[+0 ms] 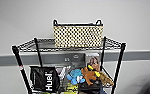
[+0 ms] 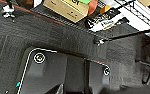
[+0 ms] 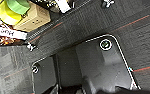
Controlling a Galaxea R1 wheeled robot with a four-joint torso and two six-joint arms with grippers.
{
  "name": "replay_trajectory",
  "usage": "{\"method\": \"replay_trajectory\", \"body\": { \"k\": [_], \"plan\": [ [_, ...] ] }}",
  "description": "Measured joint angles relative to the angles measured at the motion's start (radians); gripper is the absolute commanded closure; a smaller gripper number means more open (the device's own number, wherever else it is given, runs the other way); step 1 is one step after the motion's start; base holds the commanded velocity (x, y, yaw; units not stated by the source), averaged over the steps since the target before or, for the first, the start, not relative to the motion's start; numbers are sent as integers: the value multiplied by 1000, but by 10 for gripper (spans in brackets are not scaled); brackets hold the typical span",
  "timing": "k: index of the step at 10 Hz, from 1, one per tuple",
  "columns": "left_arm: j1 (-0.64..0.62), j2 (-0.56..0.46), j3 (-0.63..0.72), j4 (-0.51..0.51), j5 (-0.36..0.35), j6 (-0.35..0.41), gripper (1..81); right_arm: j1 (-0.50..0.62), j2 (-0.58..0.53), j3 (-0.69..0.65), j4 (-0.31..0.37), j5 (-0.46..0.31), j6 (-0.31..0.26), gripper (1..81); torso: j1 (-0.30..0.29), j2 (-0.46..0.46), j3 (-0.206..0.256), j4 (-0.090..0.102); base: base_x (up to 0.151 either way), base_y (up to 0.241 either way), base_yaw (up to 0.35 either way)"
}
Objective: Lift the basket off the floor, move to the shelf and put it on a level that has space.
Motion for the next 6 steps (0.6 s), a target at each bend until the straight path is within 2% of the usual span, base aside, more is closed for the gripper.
{"method": "replay_trajectory", "body": {
  "k": [4, 6],
  "plan": [
    [26, 111, -142, 21, -9, 2, 10, -44, 125, -209, 0, 1, -40, 10, 0, 0, 0, 0, 0, 0, 0],
    [40, 149, -212, 32, -9, 3, 10, -75, 196, -264, 1, 22, -69, 10, 0, 0, 0, 0, 0, 0, 0]
  ]
}}
